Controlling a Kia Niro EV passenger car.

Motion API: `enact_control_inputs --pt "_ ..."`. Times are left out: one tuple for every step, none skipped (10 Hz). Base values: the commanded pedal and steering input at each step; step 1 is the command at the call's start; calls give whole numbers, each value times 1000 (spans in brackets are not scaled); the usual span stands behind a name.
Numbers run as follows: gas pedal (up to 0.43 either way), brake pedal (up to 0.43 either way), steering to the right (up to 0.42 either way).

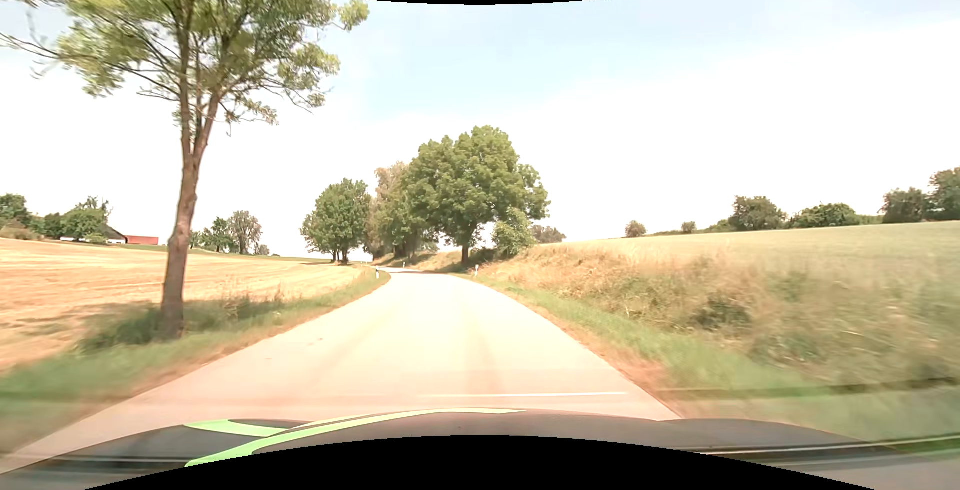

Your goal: Follow the waypoints while adhering to traffic rules and regulations

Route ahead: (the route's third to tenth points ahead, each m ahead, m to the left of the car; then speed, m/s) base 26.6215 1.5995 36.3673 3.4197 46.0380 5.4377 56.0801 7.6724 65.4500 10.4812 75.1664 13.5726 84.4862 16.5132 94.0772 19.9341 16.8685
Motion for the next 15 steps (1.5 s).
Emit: enact_control_inputs --pt "358 0 -26" --pt "350 0 -26" --pt "350 0 -26" --pt "331 0 -27" --pt "311 0 -27" --pt "299 0 -27" --pt "299 0 -27" --pt "299 0 -27" --pt "287 0 -27" --pt "287 0 -27" --pt "287 0 -27" --pt "287 0 -28" --pt "287 0 -28" --pt "287 0 -30" --pt "287 0 -32"
